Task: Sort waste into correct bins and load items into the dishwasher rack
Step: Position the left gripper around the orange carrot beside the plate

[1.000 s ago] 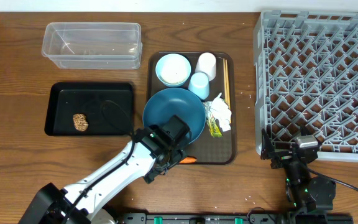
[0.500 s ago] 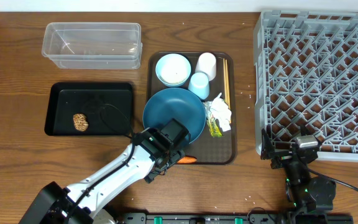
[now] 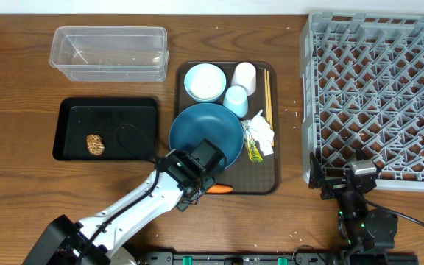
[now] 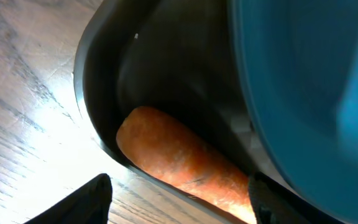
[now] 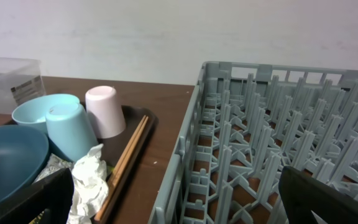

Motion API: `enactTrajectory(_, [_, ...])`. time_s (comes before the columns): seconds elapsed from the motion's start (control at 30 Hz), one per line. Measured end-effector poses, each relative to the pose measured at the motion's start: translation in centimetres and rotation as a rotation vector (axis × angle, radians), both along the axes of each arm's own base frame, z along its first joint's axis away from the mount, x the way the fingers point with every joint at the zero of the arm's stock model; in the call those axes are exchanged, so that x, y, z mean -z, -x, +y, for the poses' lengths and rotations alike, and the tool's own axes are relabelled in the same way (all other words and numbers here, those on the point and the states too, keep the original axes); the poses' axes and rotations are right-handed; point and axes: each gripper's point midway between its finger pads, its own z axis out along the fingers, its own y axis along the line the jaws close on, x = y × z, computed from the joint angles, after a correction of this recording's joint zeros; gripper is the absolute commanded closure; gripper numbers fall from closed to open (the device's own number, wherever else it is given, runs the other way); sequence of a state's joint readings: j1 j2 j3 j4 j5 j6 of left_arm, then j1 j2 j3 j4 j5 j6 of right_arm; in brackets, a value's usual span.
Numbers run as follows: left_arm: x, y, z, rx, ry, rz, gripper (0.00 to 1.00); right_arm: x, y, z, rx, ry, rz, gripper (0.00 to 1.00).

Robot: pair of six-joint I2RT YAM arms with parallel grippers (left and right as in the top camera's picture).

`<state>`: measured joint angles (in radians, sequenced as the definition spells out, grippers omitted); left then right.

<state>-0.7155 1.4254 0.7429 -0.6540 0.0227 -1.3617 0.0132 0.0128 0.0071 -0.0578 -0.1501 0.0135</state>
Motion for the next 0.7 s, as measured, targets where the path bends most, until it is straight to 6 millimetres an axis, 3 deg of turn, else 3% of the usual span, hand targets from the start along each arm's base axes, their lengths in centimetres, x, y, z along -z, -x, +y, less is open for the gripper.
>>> enactTrajectory(0.2, [-0.05, -0.22, -0.2, -0.027, 0.012, -0.007, 0.36, 0.0, 0.0, 0.0, 0.0, 0.0, 0.0, 0.01])
enactTrajectory(0.7, [0.75, -0.77, -0.67, -0.055, 0.015, -0.004, 0.36, 0.0, 0.0, 0.0, 0.0, 0.0, 0.0, 0.01])
